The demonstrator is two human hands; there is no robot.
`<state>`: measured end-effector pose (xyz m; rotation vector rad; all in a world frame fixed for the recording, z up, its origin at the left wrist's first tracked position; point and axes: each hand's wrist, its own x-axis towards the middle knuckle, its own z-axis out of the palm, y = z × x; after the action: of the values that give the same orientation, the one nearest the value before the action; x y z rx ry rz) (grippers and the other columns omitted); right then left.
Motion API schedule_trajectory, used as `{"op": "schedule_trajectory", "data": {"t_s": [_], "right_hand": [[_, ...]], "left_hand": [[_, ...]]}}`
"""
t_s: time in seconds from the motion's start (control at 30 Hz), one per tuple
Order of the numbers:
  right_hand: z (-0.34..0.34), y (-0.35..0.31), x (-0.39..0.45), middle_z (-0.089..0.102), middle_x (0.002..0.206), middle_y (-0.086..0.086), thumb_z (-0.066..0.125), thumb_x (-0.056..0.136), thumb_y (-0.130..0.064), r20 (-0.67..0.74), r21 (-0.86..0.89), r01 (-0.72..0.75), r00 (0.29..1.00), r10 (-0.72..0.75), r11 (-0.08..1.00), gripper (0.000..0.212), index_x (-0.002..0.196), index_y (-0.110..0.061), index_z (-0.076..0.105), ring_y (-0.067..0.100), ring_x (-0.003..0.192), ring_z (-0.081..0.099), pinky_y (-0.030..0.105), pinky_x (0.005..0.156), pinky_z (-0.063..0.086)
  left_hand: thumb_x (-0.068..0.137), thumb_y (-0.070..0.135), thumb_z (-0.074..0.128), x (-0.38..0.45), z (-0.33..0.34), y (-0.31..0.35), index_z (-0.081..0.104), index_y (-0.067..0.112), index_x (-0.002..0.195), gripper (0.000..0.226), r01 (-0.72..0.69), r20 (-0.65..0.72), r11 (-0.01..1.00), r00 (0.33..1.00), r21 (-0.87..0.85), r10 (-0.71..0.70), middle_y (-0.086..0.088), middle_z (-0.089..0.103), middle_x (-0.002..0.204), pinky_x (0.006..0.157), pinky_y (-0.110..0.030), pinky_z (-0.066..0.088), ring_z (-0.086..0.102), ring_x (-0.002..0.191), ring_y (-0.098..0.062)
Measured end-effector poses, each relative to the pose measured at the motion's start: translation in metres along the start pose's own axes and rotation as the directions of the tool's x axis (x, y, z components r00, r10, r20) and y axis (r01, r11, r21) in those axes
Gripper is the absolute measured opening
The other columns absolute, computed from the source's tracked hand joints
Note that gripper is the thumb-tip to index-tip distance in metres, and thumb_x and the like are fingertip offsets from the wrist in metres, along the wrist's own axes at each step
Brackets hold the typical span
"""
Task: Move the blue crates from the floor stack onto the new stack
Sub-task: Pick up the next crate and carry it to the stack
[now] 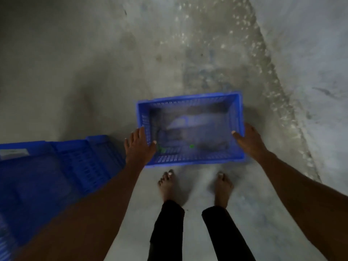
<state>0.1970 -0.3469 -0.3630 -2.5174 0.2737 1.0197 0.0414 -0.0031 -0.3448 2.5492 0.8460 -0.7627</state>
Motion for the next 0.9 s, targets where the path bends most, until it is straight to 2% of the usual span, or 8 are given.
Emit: {"op": "schedule_trajectory", "data": {"t_s": [0.13,0.27,0.37,0.43,0.5,0.63,0.77,0.9], "right_hand": [[0.042,0.024,0.083,0.048,0.141,0.032,0.063,0.095,-0.04,-0.074,0.11,-0.129,0.988,0.138,0.985,0.068,0.14,0.006,0.042,0.046,0.129,0.048,0.046,0.106,0.037],[0.066,0.04,0.115,0.06,0.128,0.027,0.056,0.098,-0.041,-0.19,0.238,-0.083,0.973,0.13,0.968,0.051,0.13,-0.001,0.051,0.041,0.115,0.058,0.038,0.09,0.041],[0.065,0.042,0.129,0.066,0.103,0.024,0.045,0.102,-0.047,-0.154,0.418,-0.1,0.972,0.179,0.903,0.049,0.118,-0.002,0.057,0.035,0.087,0.068,0.04,0.074,0.049],[0.06,0.042,0.137,0.06,0.078,0.014,0.039,0.103,-0.051,-0.038,0.585,-0.154,0.976,0.217,0.796,0.047,0.101,-0.008,0.057,0.014,0.048,0.062,0.033,0.053,0.044],[0.054,0.04,0.142,0.056,0.066,0.009,0.033,0.101,-0.059,0.115,0.643,-0.253,0.965,0.235,0.723,0.052,0.084,-0.014,0.053,0.01,0.034,0.052,0.03,0.047,0.037],[0.046,0.035,0.137,0.046,0.036,-0.006,0.03,0.099,-0.065,0.189,0.636,-0.311,0.95,0.248,0.706,0.059,0.07,-0.016,0.047,0.009,0.028,0.039,0.018,0.036,0.03],[0.024,0.029,0.106,0.045,0.041,-0.005,0.034,0.1,-0.062,0.134,0.67,-0.255,0.965,0.223,0.697,0.056,0.07,-0.017,0.047,0.009,0.031,0.037,0.024,0.038,0.031],[-0.046,0.014,0.039,0.046,0.043,-0.006,0.036,0.101,-0.057,0.192,0.747,-0.254,0.967,0.167,0.615,0.049,0.075,-0.017,0.049,0.009,0.032,0.038,0.02,0.036,0.031]], "left_hand": [[0.095,0.041,0.06,0.072,0.068,-0.021,0.023,0.005,0.156,0.08,0.129,-0.049,0.986,0.99,-0.102,-0.134,-0.019,0.031,0.159,0.118,-0.051,0.019,0.029,0.145,-0.037],[0.099,0.03,0.06,0.11,0.104,-0.027,0.029,-0.007,0.147,0.068,0.123,-0.157,0.834,0.957,-0.538,-0.242,-0.027,0.044,0.147,0.112,-0.047,0.036,0.046,0.135,-0.041],[0.102,0.04,0.053,0.126,0.116,-0.033,0.05,0.006,0.103,0.034,0.211,-0.145,0.716,0.905,-0.666,-0.401,-0.02,0.061,0.106,0.084,-0.036,0.045,0.063,0.101,-0.036],[0.102,0.05,0.048,0.137,0.119,-0.036,0.044,0.017,0.082,0.039,0.249,-0.082,0.608,0.882,-0.754,-0.464,-0.023,0.058,0.084,0.066,-0.039,0.047,0.063,0.072,-0.033],[0.101,0.058,0.044,0.146,0.114,-0.038,0.047,0.018,0.075,0.047,0.317,0.045,0.47,0.863,-0.823,-0.503,-0.016,0.057,0.069,0.045,-0.031,0.045,0.056,0.043,-0.021],[0.103,0.057,0.038,0.145,0.102,-0.044,0.053,0.013,0.074,0.054,0.359,0.144,0.472,0.891,-0.805,-0.431,-0.01,0.052,0.063,0.04,-0.025,0.041,0.049,0.032,-0.01],[0.104,0.054,0.038,0.116,0.072,-0.035,0.053,0.012,0.078,0.052,0.324,0.109,0.47,0.897,-0.821,-0.429,-0.009,0.049,0.063,0.034,-0.02,0.037,0.046,0.03,-0.008],[0.103,0.054,0.042,0.063,-0.014,-0.024,0.056,0.009,0.08,0.052,0.286,0.145,0.443,0.934,-0.85,-0.325,-0.01,0.05,0.064,0.042,-0.029,0.04,0.046,0.035,-0.014]]}}
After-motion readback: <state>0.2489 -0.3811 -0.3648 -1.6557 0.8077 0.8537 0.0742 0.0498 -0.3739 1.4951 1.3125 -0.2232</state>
